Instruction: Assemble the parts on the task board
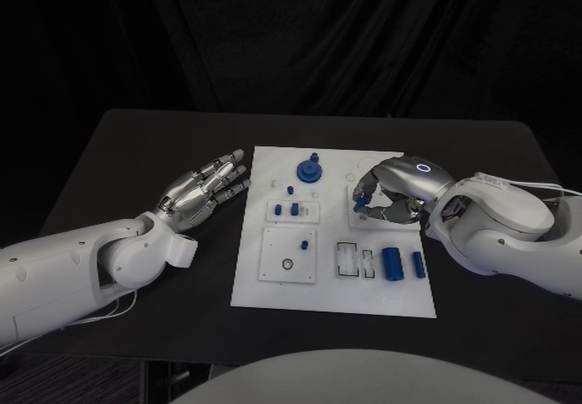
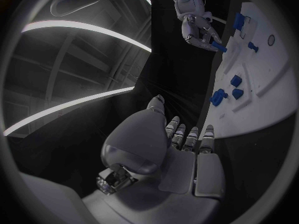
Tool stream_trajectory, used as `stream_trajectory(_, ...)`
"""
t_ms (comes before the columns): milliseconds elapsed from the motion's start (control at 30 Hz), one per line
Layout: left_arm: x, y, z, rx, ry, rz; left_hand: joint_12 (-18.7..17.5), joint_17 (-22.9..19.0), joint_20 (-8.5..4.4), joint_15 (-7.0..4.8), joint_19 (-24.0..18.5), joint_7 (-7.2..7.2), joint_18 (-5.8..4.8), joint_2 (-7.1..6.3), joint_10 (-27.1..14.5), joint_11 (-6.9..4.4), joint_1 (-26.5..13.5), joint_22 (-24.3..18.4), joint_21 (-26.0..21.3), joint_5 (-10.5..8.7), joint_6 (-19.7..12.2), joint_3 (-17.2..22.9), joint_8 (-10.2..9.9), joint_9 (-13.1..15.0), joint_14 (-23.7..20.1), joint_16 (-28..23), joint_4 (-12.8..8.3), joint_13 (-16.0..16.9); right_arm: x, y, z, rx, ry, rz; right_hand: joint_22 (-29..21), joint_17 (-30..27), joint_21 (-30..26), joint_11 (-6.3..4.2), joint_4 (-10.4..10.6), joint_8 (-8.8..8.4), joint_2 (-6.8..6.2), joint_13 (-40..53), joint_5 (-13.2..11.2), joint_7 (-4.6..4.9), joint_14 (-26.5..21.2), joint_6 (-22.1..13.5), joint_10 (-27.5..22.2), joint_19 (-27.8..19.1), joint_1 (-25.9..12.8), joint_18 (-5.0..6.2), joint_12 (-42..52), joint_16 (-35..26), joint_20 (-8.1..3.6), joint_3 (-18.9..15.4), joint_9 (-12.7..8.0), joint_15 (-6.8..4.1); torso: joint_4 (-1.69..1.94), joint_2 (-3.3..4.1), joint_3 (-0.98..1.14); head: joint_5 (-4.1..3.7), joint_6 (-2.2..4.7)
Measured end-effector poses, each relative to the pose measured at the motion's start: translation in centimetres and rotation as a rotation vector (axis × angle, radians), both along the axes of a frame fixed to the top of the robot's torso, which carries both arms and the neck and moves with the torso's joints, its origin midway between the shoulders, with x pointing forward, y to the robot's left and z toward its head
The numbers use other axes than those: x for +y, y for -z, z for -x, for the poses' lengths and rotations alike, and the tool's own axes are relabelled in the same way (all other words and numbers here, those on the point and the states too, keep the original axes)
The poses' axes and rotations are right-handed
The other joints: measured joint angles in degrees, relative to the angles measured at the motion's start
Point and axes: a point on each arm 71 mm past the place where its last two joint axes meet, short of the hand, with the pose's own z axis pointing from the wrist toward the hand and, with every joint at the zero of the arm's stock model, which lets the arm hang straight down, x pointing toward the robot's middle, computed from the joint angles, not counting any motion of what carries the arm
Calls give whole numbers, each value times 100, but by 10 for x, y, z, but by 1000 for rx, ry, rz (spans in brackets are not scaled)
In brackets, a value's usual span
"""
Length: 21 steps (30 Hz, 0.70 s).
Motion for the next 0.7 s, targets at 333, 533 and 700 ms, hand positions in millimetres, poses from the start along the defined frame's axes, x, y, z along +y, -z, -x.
stream_trajectory(333,-1,0,0,1,1,0,0,0,0,0,0,0,-1,0,0,0,0,0,0,14,0,0,0,0,0,0,0,0,32,-22,10,-27,-98,-40,1,6,0,-9,-48,33,-1,-41,-18,-1,20,-1,52,-20,0,-53,-158,0,-20,17,0,-20,-3,-1,-2,58,0)
stream_trajectory(533,-1,0,0,1,2,0,0,1,0,0,0,0,0,0,0,0,0,0,0,14,0,0,0,0,0,0,0,0,60,-16,16,-6,-188,-27,1,-34,0,-8,-56,33,-8,-76,-18,-1,20,-1,54,-20,7,-52,-266,-30,-20,24,0,-20,4,0,-9,123,0)
stream_trajectory(700,-2,0,0,1,4,1,0,1,0,0,0,0,0,0,0,0,0,-6,0,14,0,0,0,0,0,0,0,0,80,-6,22,-3,-267,-4,1,-46,-19,11,-56,32,-8,-81,-18,-2,20,-2,72,-20,6,-51,-290,-30,-20,24,-1,-20,9,4,-9,185,0)
